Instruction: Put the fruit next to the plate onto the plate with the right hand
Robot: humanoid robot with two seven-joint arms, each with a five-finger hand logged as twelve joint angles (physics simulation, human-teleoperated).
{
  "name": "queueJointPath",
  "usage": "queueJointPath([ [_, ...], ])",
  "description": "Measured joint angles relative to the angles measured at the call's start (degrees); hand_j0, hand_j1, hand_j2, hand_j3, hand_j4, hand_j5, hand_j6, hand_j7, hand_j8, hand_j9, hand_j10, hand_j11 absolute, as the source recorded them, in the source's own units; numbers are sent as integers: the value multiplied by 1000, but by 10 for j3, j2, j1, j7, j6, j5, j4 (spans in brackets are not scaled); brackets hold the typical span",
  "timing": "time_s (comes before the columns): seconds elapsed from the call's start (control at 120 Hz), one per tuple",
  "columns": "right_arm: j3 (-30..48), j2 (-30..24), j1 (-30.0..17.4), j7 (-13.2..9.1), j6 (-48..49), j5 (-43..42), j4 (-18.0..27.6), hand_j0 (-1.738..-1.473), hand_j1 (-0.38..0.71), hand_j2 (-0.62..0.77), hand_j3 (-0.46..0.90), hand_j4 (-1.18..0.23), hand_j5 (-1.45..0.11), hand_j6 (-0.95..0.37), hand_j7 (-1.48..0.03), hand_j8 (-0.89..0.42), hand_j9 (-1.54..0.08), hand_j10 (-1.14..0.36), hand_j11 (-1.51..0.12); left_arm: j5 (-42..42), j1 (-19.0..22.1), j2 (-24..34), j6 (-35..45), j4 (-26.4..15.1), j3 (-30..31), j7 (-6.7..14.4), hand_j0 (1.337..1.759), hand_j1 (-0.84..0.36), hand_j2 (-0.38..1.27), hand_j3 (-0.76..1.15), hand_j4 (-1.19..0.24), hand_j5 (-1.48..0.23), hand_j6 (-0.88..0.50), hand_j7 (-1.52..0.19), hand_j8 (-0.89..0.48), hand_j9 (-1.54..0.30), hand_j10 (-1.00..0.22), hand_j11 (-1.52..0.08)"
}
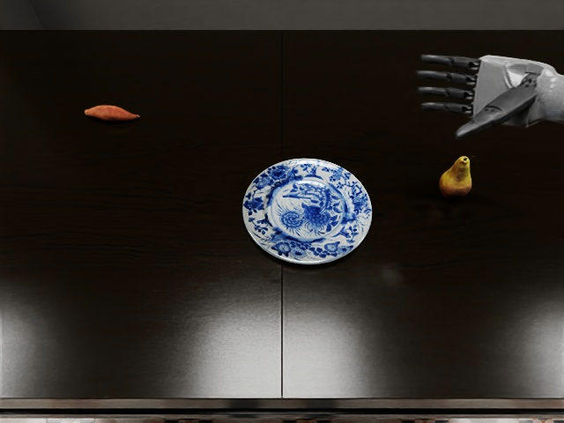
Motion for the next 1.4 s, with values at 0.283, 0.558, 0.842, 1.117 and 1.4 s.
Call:
queueJointPath([
  [0.283, 6, 7, -3, 20, 0, -9, -11, -1658, -311, -5, 0, -30, -41, -29, -42, -30, -42, -31, -42, 0, 0, 0, 0, 0, 0, 0, 1658, 349, 0, 0, 0, 0, 0, 0, 0, 0, 0, 0],
  [0.558, 42, 30, -21, 239, 0, -236, -57, -1658, -311, -5, 0, -32, -43, -32, -43, -32, -43, -32, -43, 0, 0, 0, 0, 0, 0, 0, 1658, 349, 0, 0, 0, 0, 0, 0, 0, 0, 0, 0],
  [0.842, 58, 54, -66, 376, 0, -375, -86, -1658, -310, -4, 0, -35, -45, -35, -45, -35, -45, -34, -45, 0, 0, 0, 0, 0, 0, 0, 1658, 349, 0, 0, 0, 0, 0, 0, 0, 0, 0, 0],
  [1.117, 55, 69, -108, 440, 0, -405, -139, -1658, -309, -3, 0, -37, -47, -38, -46, -37, -47, -37, -46, 0, 0, 0, 0, 0, 0, 0, 1658, 349, 0, 0, 0, 0, -1, 0, 0, 0, 0, 0],
  [1.4, 51, 85, -160, 492, 0, -415, -186, -1658, -307, -3, 0, -39, -49, -40, -49, -39, -49, -38, -49, 0, 0, 0, 0, 0, 0, 0, 1658, 349, 0, 0, 0, 0, -1, 0, 0, 0, 0, 0],
])
